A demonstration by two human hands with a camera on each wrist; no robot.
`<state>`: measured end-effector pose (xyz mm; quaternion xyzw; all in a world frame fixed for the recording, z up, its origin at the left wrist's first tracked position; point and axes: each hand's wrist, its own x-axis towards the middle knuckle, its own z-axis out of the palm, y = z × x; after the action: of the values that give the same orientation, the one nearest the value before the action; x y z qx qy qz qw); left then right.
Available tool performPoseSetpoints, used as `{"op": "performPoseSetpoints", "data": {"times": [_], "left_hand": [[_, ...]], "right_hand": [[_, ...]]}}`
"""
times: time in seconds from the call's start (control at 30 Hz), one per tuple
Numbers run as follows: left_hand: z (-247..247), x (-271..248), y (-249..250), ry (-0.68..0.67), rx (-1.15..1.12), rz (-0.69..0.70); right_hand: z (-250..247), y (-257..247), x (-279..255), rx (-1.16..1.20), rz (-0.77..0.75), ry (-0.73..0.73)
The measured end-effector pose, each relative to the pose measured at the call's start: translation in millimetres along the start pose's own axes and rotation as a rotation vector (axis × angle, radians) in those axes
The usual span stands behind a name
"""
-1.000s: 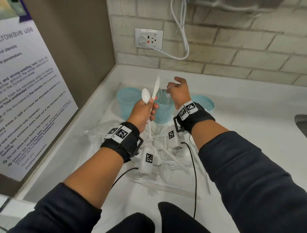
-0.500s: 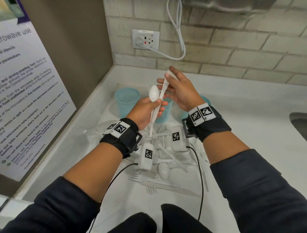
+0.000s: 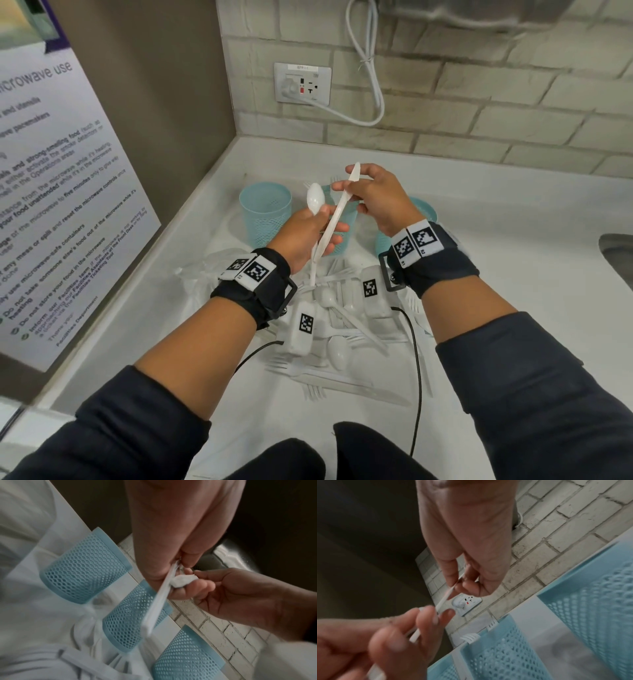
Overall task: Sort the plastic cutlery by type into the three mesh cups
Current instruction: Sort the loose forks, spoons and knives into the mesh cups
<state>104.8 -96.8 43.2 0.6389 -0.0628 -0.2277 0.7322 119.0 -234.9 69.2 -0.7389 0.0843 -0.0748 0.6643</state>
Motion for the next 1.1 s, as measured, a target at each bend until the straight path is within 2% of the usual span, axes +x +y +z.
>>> {"op": "performPoseSetpoints", "data": {"times": [0.17,0.3,0.37,0.47,0.63,0.73,0.87,1.0,1.1], "left_hand": [[-6,-2,-1,0.242,-0.083,0.055],[-24,0,4,0.410,-0.012,0.140],[-32,2,4,0.462,0.017,0.157],[-40,3,6,0.515,0.022,0.140],[-46,1,6,0.566,-0.055,0.086],[-49,2,5,0.569,-0.027,0.089],[-44,9,2,0.532,0.060,0.168],[-31,14,1,0.495,0.119,0.262],[-15,21,8,0.426,0.076,0.289]], "right_hand": [[6,-23,19,0.066,-0.156,0.228],[25,-31,37,0.071,-0.304,0.369],[42,-27,41,0.017,-0.353,0.385],[67,-16,40,-0.101,-0.397,0.310],[92,8,34,-0.445,-0.397,0.059],[92,14,33,-0.529,-0.357,-0.030],[79,9,32,-0.467,-0.335,0.013],[66,-2,28,-0.359,-0.421,0.119],[51,-5,19,-0.326,-0.466,0.091]]}}
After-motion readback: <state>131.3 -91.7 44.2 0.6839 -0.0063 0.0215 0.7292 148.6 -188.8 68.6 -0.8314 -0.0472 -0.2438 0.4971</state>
